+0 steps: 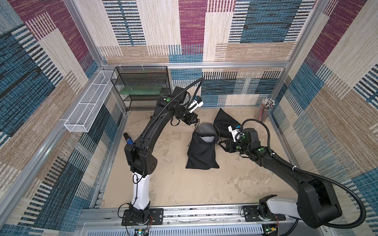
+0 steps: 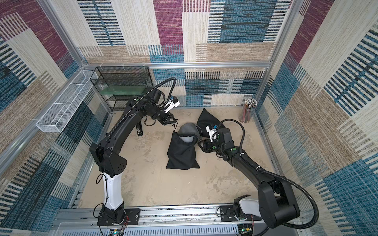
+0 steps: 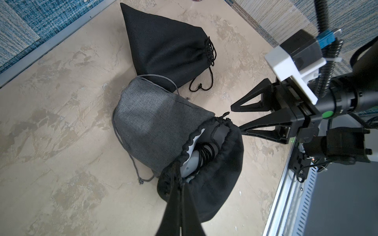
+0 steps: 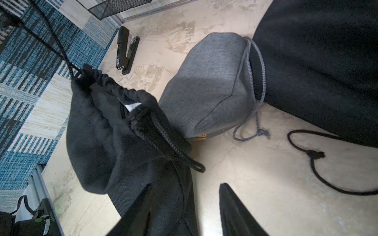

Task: Pack away hair dryers
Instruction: Pull the drawstrings on both sides of the drawstring bag.

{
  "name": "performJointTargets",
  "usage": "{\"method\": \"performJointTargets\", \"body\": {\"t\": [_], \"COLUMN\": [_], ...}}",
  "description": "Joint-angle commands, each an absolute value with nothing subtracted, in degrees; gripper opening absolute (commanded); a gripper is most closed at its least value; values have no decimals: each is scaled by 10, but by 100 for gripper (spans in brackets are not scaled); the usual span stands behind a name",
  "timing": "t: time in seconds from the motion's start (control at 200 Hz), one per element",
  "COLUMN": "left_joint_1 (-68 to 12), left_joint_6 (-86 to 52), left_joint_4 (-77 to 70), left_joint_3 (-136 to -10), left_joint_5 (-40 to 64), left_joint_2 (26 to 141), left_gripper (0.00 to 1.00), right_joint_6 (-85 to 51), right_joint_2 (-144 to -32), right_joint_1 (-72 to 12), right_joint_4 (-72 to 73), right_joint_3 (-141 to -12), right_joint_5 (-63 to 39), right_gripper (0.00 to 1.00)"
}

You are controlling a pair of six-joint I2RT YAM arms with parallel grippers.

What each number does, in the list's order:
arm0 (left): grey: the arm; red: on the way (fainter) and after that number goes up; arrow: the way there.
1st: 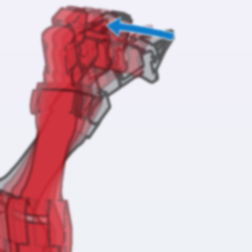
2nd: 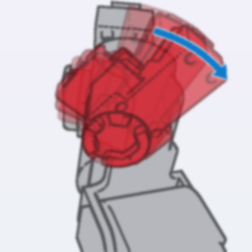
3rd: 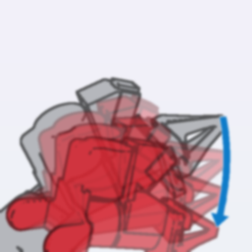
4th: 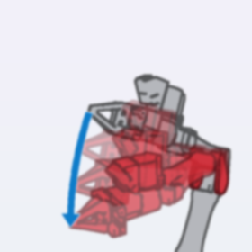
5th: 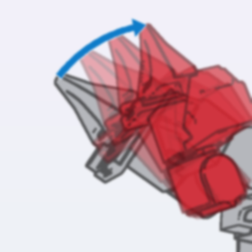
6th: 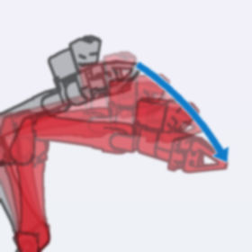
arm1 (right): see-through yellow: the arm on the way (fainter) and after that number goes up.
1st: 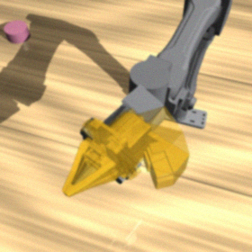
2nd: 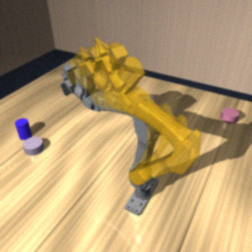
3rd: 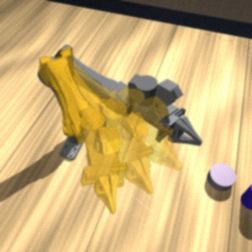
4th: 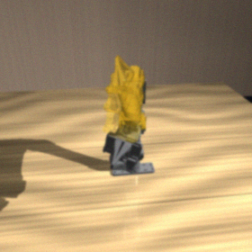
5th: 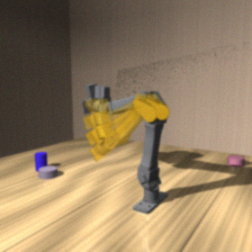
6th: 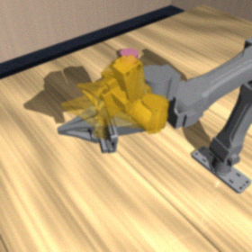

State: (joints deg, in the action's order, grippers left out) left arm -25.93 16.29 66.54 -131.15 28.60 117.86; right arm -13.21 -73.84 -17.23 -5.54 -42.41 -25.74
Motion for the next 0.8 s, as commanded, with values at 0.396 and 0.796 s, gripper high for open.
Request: {"method": "performJointTargets", "body": {"t": [0.396, 0.796], "left_joint_1": [-260, -259], "left_joint_6": [185, 198], "left_joint_4": [678, 678], "left_joint_3": [-1338, -1337], "left_joint_5": [284, 276], "left_joint_2": [1196, 1196], "left_gripper": [0, 0], "right_joint_6": [-58, -47], "right_joint_2": [-813, -853], "right_joint_1": [-159, -156], "right_joint_4": [-47, -62], "right_joint_3": [-474, -506], "right_joint_5": [-295, -334], "right_gripper": [54, 20]}}
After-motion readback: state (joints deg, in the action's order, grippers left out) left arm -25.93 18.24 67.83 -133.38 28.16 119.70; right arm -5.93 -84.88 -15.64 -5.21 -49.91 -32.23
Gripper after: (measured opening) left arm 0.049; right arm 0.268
